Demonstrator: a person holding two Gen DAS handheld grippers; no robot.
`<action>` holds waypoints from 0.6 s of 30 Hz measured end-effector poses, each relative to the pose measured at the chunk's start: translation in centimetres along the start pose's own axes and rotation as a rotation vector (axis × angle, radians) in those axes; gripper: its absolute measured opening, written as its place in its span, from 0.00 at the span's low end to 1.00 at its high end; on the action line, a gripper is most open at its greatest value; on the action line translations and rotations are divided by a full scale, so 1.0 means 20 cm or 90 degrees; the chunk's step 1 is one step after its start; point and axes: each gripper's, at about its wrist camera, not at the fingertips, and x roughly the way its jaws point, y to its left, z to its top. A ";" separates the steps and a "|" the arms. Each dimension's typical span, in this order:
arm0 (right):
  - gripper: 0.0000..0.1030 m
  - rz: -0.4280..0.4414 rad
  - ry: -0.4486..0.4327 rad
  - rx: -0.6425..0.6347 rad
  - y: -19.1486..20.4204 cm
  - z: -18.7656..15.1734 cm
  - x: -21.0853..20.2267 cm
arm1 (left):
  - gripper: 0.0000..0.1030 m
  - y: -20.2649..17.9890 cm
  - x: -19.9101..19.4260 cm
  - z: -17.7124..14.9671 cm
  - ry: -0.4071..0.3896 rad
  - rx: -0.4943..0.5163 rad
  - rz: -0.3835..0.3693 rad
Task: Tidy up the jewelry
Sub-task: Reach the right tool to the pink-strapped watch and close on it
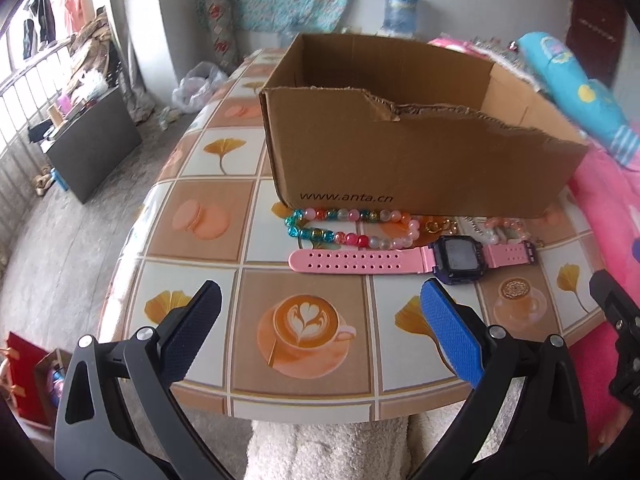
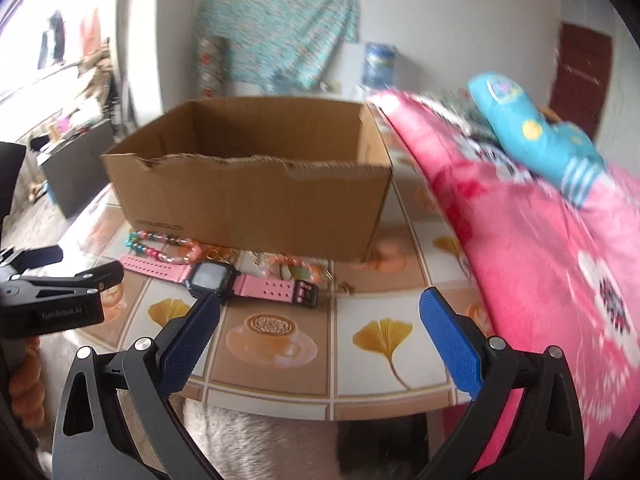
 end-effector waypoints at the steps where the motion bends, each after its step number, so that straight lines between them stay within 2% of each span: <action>1: 0.95 0.025 -0.008 -0.007 0.00 0.00 0.00 | 0.93 0.03 -0.01 -0.02 -0.014 -0.004 -0.018; 4: 0.95 0.080 0.001 -0.043 0.05 0.02 0.07 | 0.93 0.11 -0.03 -0.05 -0.039 -0.029 -0.066; 10: 0.95 0.231 0.062 -0.134 0.23 0.11 0.29 | 0.93 0.22 0.02 -0.06 -0.044 -0.058 -0.078; 12: 0.93 0.258 0.084 -0.160 0.29 0.13 0.37 | 0.93 0.25 0.01 -0.08 -0.065 -0.061 -0.077; 17: 0.72 0.276 0.147 -0.229 0.37 0.15 0.52 | 0.93 0.24 0.02 -0.10 -0.106 -0.020 -0.075; 18: 0.72 0.271 0.159 -0.242 0.38 0.14 0.55 | 0.93 0.23 0.03 -0.10 -0.108 -0.008 -0.070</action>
